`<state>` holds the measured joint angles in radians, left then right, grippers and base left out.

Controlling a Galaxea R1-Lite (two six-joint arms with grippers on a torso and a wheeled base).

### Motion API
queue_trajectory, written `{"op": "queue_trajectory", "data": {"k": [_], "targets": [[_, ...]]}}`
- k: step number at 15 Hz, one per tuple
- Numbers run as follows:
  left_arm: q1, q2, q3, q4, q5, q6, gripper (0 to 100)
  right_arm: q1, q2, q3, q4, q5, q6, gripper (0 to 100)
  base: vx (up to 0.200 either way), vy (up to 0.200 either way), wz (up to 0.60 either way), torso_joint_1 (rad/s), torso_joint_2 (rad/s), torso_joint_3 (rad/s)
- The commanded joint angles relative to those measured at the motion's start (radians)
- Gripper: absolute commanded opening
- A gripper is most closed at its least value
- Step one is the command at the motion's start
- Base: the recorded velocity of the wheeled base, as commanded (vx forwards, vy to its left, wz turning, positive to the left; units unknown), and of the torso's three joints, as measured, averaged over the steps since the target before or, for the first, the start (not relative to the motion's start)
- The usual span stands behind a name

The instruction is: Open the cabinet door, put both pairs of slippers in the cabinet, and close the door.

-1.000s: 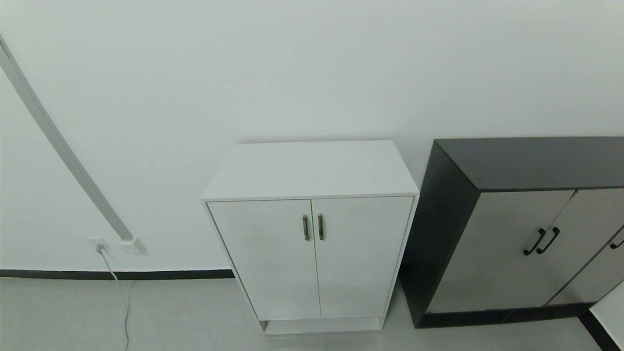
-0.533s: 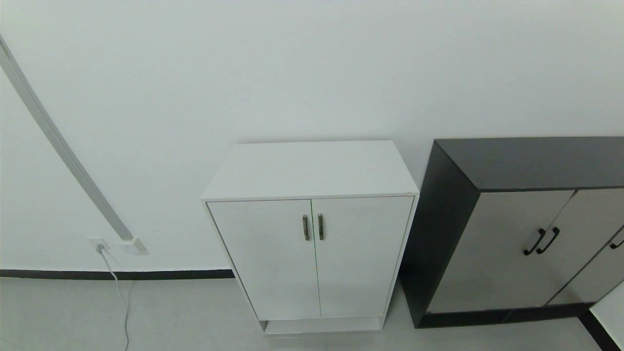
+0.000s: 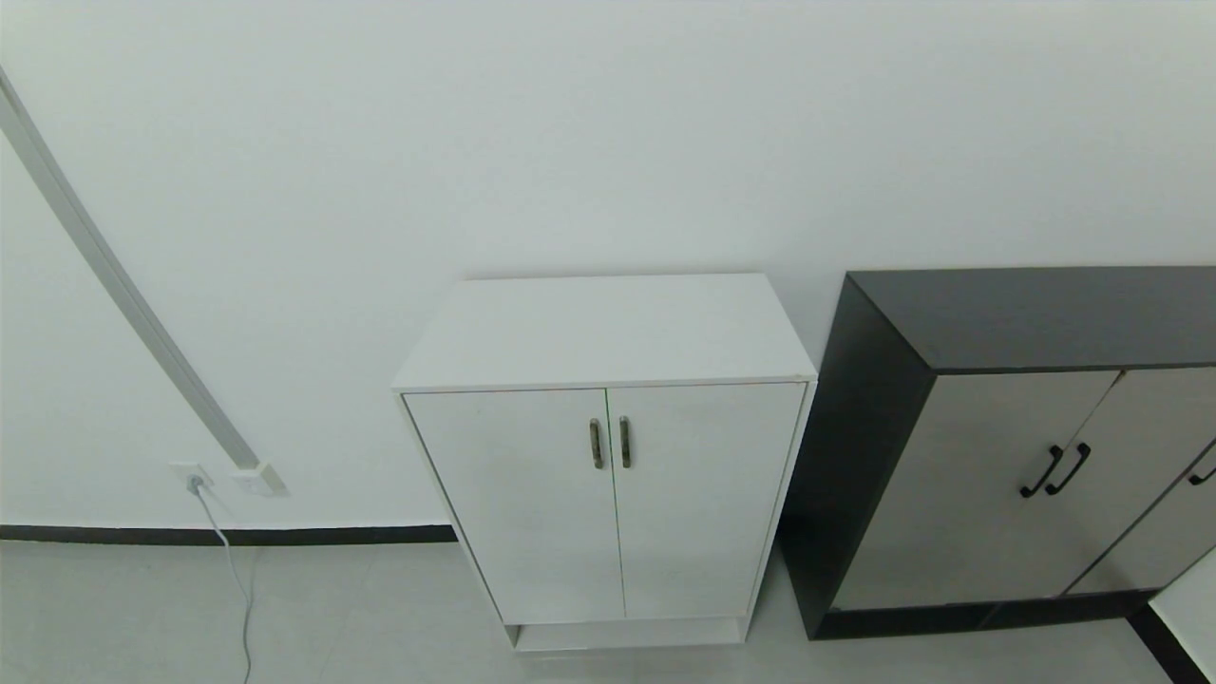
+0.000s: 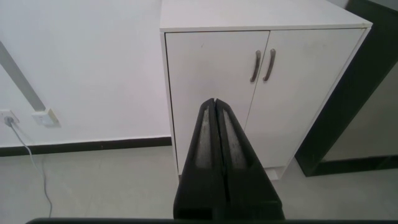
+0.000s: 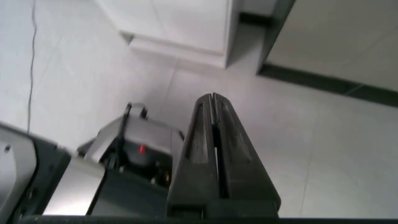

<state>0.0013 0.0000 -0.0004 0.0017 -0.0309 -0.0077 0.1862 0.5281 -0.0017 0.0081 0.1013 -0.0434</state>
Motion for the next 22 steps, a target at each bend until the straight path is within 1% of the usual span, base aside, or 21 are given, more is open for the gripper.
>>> {"op": "queue_trajectory", "data": {"k": [1, 4, 11, 13, 19, 22], "targets": [[0.0, 0.002, 0.0, 0.0, 0.0, 0.0, 0, -0.062, -0.106, 0.0, 0.0, 0.0, 0.0, 0, 0.0, 0.0, 0.0, 0.0, 0.0, 0.0], [0.0, 0.0, -0.001, 0.0, 0.0, 0.0, 0, -0.109, -0.209, 0.0, 0.0, 0.0, 0.0, 0, 0.0, 0.0, 0.0, 0.0, 0.0, 0.0], [0.0, 0.0, -0.001, 0.0, 0.0, -0.003, 0, -0.111, -0.395, 0.0, 0.0, 0.0, 0.0, 0, 0.0, 0.0, 0.0, 0.0, 0.0, 0.0], [0.0, 0.0, -0.001, 0.0, 0.0, -0.003, 0, -0.116, -0.435, 0.0, 0.0, 0.0, 0.004, 0, 0.0, 0.0, 0.0, 0.0, 0.0, 0.0], [0.0, 0.002, 0.0, 0.0, 0.0, -0.003, 0, -0.179, -0.51, 0.0, -0.002, -0.002, 0.0, 0, 0.0, 0.0, 0.0, 0.0, 0.0, 0.0], [0.0, 0.0, 0.0, 0.0, 0.0, -0.003, 0, -0.186, -0.527, 0.002, -0.003, -0.017, 0.005, 0, 0.0, 0.0, 0.0, 0.0, 0.0, 0.0]]}}
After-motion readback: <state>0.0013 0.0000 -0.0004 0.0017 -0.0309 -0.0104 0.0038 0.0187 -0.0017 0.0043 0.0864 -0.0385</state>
